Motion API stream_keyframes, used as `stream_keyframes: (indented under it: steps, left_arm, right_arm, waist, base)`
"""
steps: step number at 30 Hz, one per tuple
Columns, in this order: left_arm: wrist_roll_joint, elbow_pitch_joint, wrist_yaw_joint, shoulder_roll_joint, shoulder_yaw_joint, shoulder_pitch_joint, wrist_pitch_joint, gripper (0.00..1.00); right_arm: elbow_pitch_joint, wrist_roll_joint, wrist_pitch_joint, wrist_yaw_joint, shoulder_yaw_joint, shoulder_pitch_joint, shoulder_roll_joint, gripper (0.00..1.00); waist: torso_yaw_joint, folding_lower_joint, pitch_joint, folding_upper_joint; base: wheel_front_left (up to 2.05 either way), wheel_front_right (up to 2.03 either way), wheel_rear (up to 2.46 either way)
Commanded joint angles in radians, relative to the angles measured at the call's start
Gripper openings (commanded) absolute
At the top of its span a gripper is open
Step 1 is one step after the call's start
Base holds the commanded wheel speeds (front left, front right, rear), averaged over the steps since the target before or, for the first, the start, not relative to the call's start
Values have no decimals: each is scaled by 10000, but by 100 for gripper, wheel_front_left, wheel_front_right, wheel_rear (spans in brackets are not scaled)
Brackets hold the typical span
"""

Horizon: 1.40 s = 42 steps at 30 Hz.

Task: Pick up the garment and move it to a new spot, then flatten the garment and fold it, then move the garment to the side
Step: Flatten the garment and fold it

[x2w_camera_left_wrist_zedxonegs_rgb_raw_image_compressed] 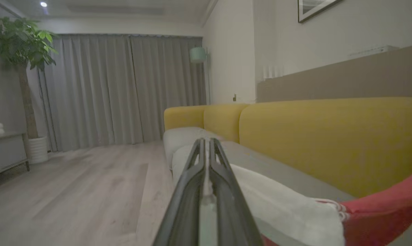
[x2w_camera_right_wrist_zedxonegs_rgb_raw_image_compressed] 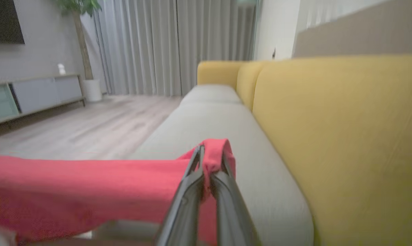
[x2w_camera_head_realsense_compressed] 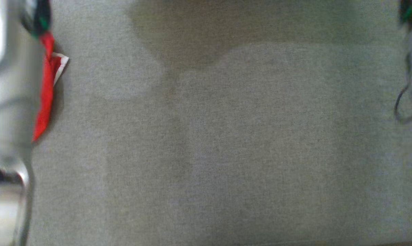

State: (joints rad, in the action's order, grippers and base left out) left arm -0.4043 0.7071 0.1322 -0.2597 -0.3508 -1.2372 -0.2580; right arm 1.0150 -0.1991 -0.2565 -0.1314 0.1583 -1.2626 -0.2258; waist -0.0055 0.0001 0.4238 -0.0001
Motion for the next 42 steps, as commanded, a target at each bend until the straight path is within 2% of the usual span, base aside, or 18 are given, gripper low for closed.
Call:
stream_keyframes:
  steps: [1, 5, 8, 12, 18, 23, 31, 35, 38, 42]
  left_arm:
    - [-58, -357, -19, -451, 117, 90, -33, 0]
    - [-251, -740, -18, -619, -418, 1680, -35, 0]
    - [-380, -1125, -17, -807, -792, 2888, -36, 0]
    - [-565, -1575, -17, -1134, -1433, 4343, -36, 0]
    - [-1073, -1787, -16, -1791, -2881, 5870, 37, 0]
    - [-1514, -2118, -16, -2282, -3624, 6732, 284, 0]
    - [-2331, -2894, -16, -2896, -3834, 8030, 548, 0]
    - [-2765, -3782, -16, -3292, -4206, 8662, 1002, 0]
    - [-3136, -4623, -16, -3844, -4571, 8983, 1447, 0]
    - [-3356, -5241, -16, -4288, -4656, 9297, 1749, 0]
  right_arm:
    - [-68, -142, -30, 7, 305, 102, 88, 0]
    - [680, -562, 414, 7, 1604, 971, -40, 0]
    - [864, -1001, 699, 7, 2566, 1649, -381, 0]
    - [873, -1707, 1151, 7, 3686, 2544, -972, 0]
    - [411, -3068, 1978, 7, 4912, 3712, -1660, 0]
    - [-267, -4275, 2509, 7, 5666, 4475, -2143, 0]
    - [-1243, -5803, 3147, 7, 6646, 5540, -2905, 0]
    - [-1794, -6427, 3399, 7, 6992, 5859, -3276, 0]
    - [-2324, -6933, 3822, 7, 7283, 6174, -3663, 0]
    - [-2860, -7373, 4288, 7, 7491, 6481, -4175, 0]
  waist:
    - [22, -1, -54, 1]
    - [98, -1, -360, 1]
    - [148, -1, -769, 1]
    - [185, -1, -1420, 1]
    - [145, -1, -2368, 1]
    - [74, -1, -3043, 1]
    - [29, -1, -4317, 1]
    - [3, -1, -4694, 1]
    - [54, -1, -4900, 1]
    - [105, -1, -5085, 1]
  base:
    - [0, 0, 0]
    - [0, 0, 0]
    - [0, 0, 0]
    - [0, 0, 0]
    - [0, 0, 0]
    - [0, 0, 0]
    - [0, 0, 0]
    - [0, 0, 0]
    - [0, 0, 0]
    - [0, 0, 0]
